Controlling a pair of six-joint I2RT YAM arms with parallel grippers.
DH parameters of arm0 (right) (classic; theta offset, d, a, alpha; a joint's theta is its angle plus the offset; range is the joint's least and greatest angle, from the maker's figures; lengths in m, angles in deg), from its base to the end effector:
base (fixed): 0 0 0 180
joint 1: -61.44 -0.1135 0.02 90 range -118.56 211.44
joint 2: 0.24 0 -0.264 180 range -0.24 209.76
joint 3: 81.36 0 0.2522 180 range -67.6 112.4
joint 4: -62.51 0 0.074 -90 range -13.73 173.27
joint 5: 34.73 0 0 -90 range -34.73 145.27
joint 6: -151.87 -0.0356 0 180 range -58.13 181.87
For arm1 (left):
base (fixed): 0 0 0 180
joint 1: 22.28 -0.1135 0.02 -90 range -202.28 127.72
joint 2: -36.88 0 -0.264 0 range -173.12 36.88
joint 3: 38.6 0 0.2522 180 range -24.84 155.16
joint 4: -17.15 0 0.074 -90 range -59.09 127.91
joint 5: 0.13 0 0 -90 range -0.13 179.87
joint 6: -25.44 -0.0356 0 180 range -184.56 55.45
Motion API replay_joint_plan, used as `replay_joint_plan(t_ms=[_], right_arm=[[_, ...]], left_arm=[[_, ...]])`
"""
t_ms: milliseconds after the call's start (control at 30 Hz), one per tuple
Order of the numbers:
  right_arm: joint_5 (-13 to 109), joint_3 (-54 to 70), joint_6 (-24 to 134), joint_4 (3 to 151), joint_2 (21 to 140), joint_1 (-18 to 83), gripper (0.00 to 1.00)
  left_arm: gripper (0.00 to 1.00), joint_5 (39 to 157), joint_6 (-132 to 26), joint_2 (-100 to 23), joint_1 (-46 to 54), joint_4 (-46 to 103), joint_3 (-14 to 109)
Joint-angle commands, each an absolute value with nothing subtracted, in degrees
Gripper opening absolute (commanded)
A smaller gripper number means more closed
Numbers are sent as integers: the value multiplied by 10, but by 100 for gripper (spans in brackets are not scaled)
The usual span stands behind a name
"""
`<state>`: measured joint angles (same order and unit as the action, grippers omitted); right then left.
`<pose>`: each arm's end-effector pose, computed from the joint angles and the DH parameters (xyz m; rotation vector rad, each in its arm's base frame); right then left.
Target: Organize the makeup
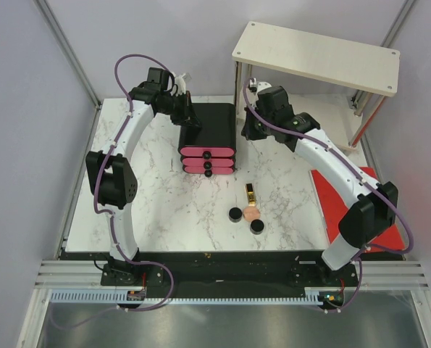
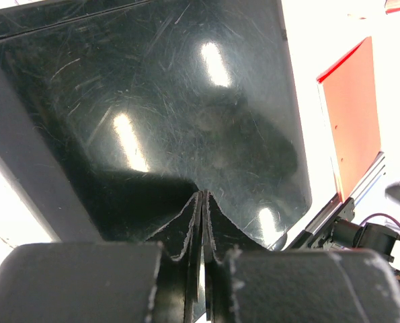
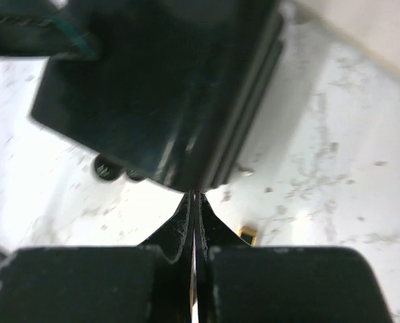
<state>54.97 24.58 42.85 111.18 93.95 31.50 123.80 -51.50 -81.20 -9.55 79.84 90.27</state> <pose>0.3238 0.1867 0.3623 -0.2177 2.2467 0.4725 0.4403 -0.1198 0.3122 0.2532 2.4716 -0.9252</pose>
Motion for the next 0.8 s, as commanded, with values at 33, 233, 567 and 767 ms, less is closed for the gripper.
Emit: replay_joint_plan(t_ms=[33, 233, 567, 767], right_arm=[[330, 260, 473, 1152, 983, 294, 0], [283, 275, 496, 1170, 1047, 265, 0], [499, 360, 465, 1182, 1128, 265, 0], [586, 361, 437, 1171, 1130, 266, 0]], left_arm=[[7, 1136, -549, -864, -96, 901, 866], [7, 1133, -548, -864, -95, 901, 864], [7, 1126, -548, -860, -96, 902, 862], [7, 1127, -549, -856, -96, 903, 857]])
